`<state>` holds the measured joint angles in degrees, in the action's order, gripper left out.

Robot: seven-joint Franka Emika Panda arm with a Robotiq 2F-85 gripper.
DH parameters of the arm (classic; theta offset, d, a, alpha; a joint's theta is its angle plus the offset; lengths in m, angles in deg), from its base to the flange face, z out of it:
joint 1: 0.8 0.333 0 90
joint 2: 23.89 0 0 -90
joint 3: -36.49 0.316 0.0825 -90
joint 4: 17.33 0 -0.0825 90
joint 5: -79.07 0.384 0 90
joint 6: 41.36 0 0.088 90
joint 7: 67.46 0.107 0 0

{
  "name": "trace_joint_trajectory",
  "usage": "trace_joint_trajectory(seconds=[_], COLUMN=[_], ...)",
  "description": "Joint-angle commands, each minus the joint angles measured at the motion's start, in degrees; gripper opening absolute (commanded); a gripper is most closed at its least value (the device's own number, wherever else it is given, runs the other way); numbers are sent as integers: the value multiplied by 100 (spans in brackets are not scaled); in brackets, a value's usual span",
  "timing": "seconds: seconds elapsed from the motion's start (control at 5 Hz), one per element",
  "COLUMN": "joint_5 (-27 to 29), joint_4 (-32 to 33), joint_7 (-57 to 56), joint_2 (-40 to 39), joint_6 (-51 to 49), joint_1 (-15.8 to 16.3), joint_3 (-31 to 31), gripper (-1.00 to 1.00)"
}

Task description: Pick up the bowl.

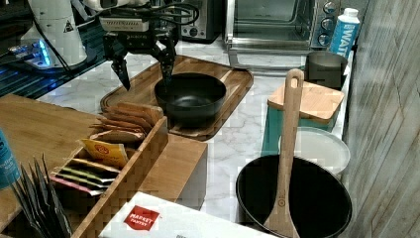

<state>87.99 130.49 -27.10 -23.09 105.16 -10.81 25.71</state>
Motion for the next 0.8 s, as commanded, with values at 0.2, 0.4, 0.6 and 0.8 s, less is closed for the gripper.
trace_joint_trajectory(seconds=[0.2, 0.4, 0.6, 0.8], joint_5=[1222, 1081, 1090, 1021], joint_4=[-428, -364, -305, -285], joint_7=[-1456, -1190, -1176, -1055], joint_2=[-526, -509, -417, -373], joint_6=[553, 763, 739, 695], joint_1=[3, -21, -19, -110], joint_3=[-38, -26, -52, 59], gripper=[100, -26, -100, -100])
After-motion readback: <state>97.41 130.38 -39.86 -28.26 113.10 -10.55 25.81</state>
